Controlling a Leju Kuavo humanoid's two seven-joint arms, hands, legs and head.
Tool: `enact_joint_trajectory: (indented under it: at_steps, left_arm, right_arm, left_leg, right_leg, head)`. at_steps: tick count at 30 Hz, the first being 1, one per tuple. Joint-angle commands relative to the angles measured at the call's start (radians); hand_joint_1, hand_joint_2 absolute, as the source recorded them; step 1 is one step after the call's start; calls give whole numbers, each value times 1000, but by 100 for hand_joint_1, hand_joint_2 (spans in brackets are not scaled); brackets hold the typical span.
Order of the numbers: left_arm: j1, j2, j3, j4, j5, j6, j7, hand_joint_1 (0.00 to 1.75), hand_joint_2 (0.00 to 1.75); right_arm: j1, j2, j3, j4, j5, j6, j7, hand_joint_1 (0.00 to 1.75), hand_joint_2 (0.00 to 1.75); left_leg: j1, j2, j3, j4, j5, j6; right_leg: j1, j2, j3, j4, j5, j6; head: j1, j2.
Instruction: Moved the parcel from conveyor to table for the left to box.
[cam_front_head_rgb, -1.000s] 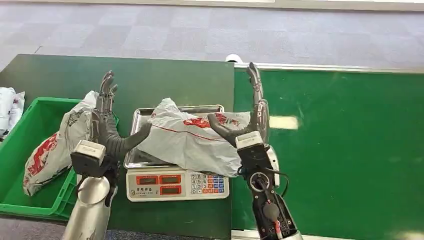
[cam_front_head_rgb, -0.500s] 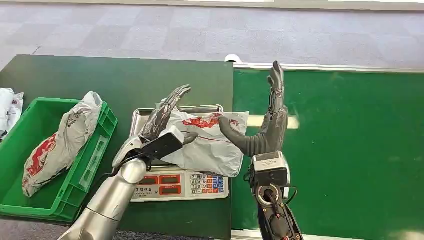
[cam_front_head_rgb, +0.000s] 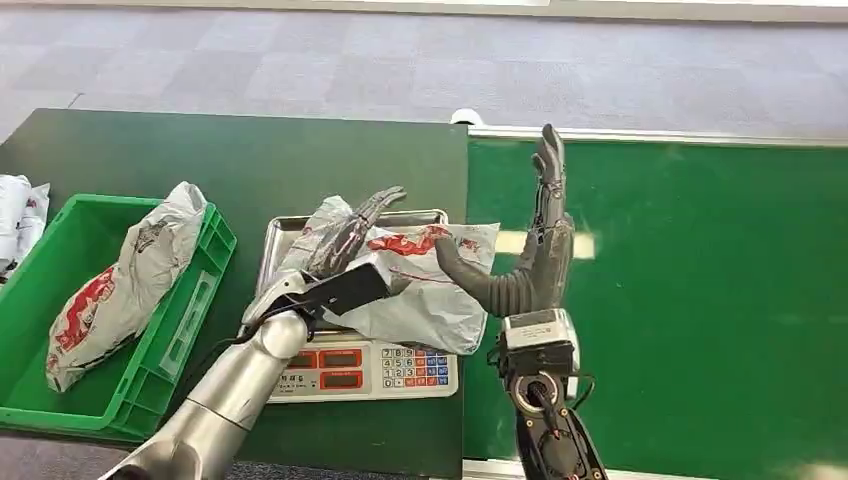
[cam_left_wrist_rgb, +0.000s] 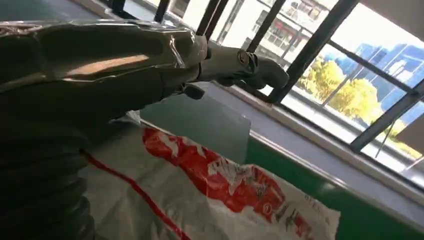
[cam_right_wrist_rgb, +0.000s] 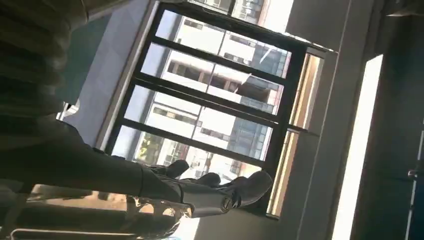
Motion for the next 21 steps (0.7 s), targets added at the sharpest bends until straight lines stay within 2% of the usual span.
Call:
enact_joint_trajectory:
  at_steps: [1,4,6,7,8,9,13,16,21]
  left_arm:
    - [-147,-97,-190,506,-134,73,59,0,175]
    - [-157,-102,-238,564,-200,68,98,0,175]
    - [-172,-95,-246,591,-208,0,110,0,175]
    - [-174,-90,-240,589,-200,-11,100,12,175]
    - [-176,-87,-232,586,-194,-19,89,136,175]
    - [-181,-84,-231,584,-194,-29,89,148,175]
    - [-197,-82,-246,587,-222,-61,117,148,175]
    - [-203,-88,-244,598,-232,-89,123,157,175]
    - [-196,-95,-240,563,-253,-76,110,154,175]
  right_arm:
    - [-42,-33,45,43,-24,-5,3,0,175]
    - [-44,-35,44,65,-32,-5,1,0,175]
    - [-45,-26,32,83,-30,-1,0,0,175]
    - [-48,-24,27,92,-27,4,1,0,175]
    - [-52,-20,22,99,-24,10,2,0,175]
    - [-56,-19,18,106,-22,14,2,0,175]
    - [-66,-16,7,114,-11,22,4,0,175]
    - [-68,-17,4,106,-2,30,8,0,175]
    - [-71,-22,1,115,29,38,32,0,175]
  left_leg:
    - [0,-4,3,-2,1,2]
    - [0,-2,3,-2,0,2]
    - [0,-1,3,-2,1,2]
    - [0,0,3,-1,0,1]
    - [0,0,4,-2,0,2]
    - [0,0,4,-2,1,1]
    - [0,0,6,-2,1,2]
    - [0,-1,10,-2,1,1]
    - [0,-1,12,-7,5,3]
  right_leg:
    - [1,-5,5,-2,0,-2]
    - [0,-2,4,-2,0,-2]
    - [1,-2,4,-2,0,-2]
    - [1,-1,3,-1,0,-2]
    - [1,0,4,-2,1,-2]
    - [0,-1,5,-2,1,-2]
    - [0,-1,8,-2,2,-2]
    - [0,-2,12,-2,1,-1]
    - [1,-1,13,-7,6,-3]
  head:
    - [0,0]
    - [0,0]
    - [0,0]
    - [0,0]
    - [0,0]
    - [0,0]
    - [0,0]
    - [0,0]
    - [0,0]
